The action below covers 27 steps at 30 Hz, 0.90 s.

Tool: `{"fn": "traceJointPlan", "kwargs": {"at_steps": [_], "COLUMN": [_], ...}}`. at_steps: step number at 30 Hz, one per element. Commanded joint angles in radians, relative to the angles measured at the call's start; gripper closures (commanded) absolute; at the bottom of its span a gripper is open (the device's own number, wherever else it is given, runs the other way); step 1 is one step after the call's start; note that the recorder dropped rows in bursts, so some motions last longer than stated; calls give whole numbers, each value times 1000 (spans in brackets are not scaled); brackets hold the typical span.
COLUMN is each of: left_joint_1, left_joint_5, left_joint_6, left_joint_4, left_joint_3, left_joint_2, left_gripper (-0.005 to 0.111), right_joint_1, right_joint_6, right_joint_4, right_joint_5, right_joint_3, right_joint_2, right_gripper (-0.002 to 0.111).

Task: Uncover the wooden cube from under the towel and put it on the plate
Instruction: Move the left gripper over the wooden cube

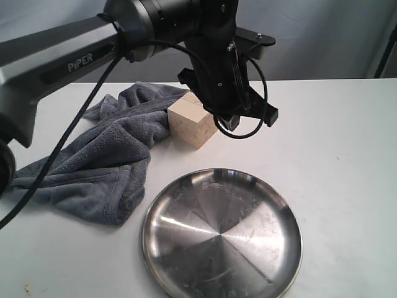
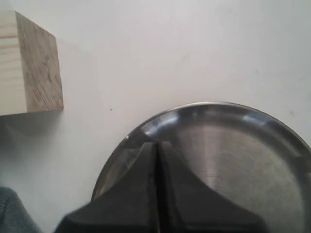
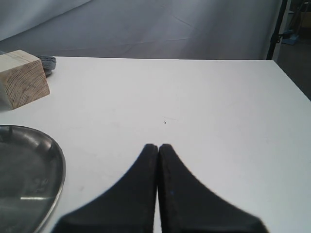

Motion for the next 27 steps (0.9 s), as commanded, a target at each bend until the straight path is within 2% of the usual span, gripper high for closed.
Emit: {"fn": "traceJointPlan", "kwargs": {"at_steps": [1,6,15,20,23,27], "left_joint_1": [-3,19,128,136,136,136], "left_joint_5": [-3,-3,-3,-9,-28,-35], "left_joint_6": [-24,-60,-99,-99,-97,-97], "left_joint_4": [56,127,129,131,133,133], "left_joint_3": [-53,-53,-53,-53,-53,-53], "left_joint_2": [33,40,40,40,40,40], "left_gripper": [107,106,106,106,99,71], "right_joint_1": [4,4,4,4,4,4], "right_joint_6": [-1,-1,-1,-1,-1,-1], "right_joint_4": [0,0,0,0,0,0], "right_joint_5": [-5,-5,-5,-5,-5,-5], "right_joint_3": [4,4,4,4,4,4], "right_joint_2": [2,2,2,2,2,2], "right_gripper": [108,108,108,108,108,108]}}
